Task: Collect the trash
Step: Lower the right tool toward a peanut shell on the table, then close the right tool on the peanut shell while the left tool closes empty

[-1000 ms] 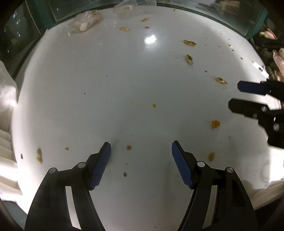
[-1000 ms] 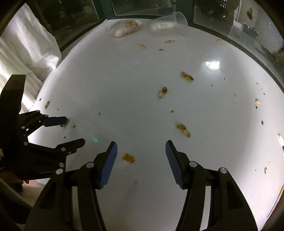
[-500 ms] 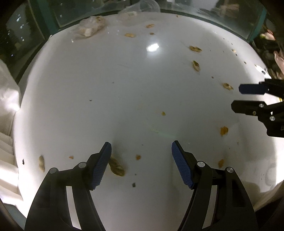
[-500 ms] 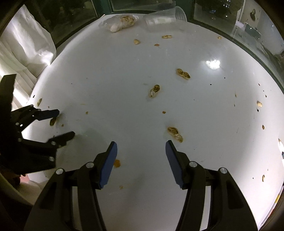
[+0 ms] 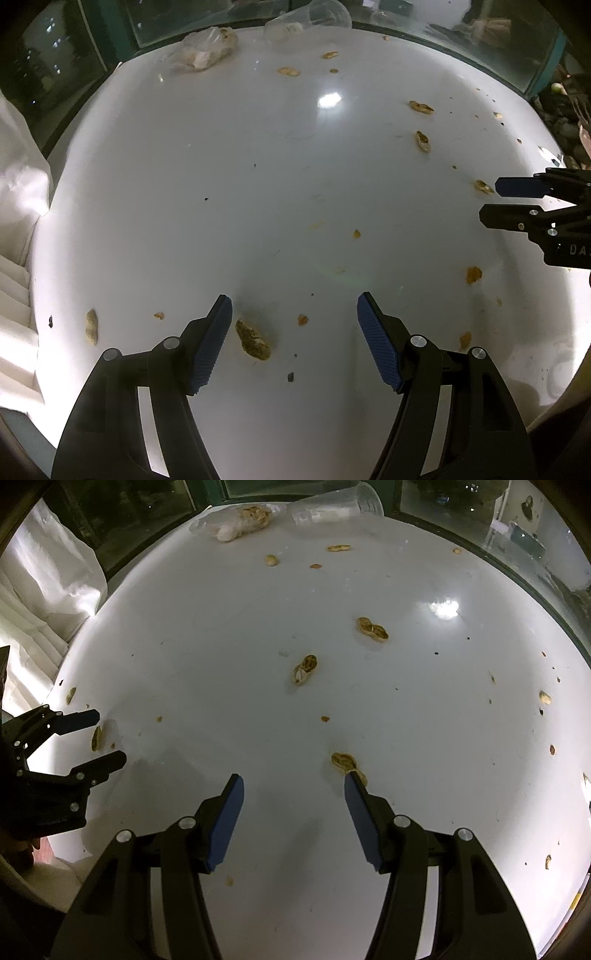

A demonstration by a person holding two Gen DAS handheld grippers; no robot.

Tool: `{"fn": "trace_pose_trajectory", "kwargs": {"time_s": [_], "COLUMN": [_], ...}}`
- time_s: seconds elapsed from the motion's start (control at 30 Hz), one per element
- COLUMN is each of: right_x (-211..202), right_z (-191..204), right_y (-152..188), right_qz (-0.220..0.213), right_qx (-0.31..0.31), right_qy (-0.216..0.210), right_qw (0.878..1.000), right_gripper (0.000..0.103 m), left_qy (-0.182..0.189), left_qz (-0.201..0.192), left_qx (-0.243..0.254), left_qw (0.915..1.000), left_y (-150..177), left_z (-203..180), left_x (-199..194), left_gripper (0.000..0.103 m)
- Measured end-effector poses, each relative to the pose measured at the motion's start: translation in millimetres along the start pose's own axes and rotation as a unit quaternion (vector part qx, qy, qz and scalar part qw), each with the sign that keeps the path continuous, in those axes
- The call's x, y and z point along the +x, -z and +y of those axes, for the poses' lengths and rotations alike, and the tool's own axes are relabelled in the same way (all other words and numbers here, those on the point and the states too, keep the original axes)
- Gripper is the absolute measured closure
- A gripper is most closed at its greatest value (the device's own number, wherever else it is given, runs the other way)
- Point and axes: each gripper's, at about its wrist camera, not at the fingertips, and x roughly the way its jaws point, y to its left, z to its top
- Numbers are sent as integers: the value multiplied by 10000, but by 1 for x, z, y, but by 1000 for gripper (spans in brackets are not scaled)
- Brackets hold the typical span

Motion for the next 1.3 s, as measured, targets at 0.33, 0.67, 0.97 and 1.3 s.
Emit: {"fn": "trace_pose_trajectory", "kwargs": {"time_s": [0.33,0.67,0.97,1.3], "right_x": [6,12,15,16], "right_z": [-6,-14,-27,-28], "right_y": [-5,-5,-6,-8], "right_qz": [46,152,179,92], "right_qx": [-185,-360,-472,-580], "right_qy": [50,59,43,56], "right_qw": [9998,9992,9987,9983], "right_gripper": [48,48,48,89], "left_qy": [-104,-194,-222,-195], "left_qz": [100,80,30,-10], "left_qx": [-398,-500,-551,-436], "left_qw": [9991,9985,9982,9989], "left_y": [7,9,7,7], "left_z": [9,0,-11,-19], "left_x": [1,1,1,1], "left_gripper": [35,35,35,45]}}
